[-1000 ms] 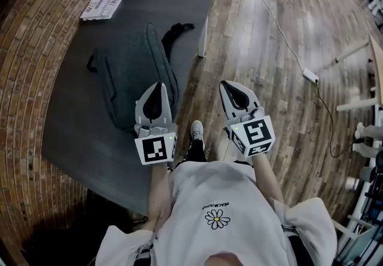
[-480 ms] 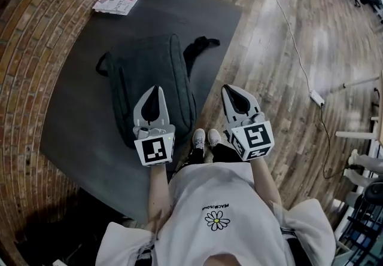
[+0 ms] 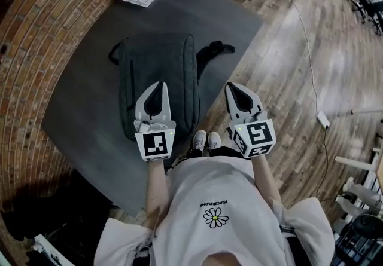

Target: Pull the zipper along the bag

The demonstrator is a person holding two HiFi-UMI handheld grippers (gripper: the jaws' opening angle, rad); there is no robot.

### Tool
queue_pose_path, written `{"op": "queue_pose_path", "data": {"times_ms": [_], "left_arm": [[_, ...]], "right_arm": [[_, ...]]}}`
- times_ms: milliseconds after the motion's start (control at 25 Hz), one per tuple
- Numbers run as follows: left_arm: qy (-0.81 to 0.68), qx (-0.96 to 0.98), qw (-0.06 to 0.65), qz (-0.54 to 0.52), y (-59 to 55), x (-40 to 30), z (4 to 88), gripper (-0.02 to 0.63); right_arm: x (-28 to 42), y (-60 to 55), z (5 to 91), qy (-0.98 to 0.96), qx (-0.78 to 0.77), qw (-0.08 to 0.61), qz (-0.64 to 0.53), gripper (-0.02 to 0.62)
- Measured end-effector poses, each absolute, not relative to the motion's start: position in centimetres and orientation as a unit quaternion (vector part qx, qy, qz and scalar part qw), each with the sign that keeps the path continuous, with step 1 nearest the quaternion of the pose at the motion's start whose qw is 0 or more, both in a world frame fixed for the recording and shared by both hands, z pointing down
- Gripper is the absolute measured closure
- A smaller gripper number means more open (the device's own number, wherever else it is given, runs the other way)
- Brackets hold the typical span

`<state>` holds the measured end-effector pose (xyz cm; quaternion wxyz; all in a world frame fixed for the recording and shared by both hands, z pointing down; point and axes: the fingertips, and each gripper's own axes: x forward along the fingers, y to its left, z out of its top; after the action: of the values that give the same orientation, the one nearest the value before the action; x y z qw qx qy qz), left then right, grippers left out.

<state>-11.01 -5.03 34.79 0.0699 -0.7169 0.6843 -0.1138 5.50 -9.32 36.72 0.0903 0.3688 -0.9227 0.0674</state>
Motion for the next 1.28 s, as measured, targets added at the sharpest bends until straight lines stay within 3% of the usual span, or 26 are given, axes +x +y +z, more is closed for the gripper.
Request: {"op": "queue_pose_path", "data": {"times_ms": [400,640,1280], "left_arm": [[0.665,-0.706,-0.005,-0.242,-3.4,-13.7,38.9,0.58],[0.656,-0.682,-0.046,-0.319,-0.7,-14.9,42.6,0.604],[0.692,-0.629,-0.138,-0.327,3.5,-18.4,47.3,0.606]], "right_arm": [[4.3,-10.5,38.9,-0.937,0.324,0.105,0.083,0.594],[0.9,-8.5,41.1,-0.951,0.259,0.132,0.101,0.594],[-9.3,-2.1,46.9,-0.963,0.105,0.242,0.049,0.594]]}}
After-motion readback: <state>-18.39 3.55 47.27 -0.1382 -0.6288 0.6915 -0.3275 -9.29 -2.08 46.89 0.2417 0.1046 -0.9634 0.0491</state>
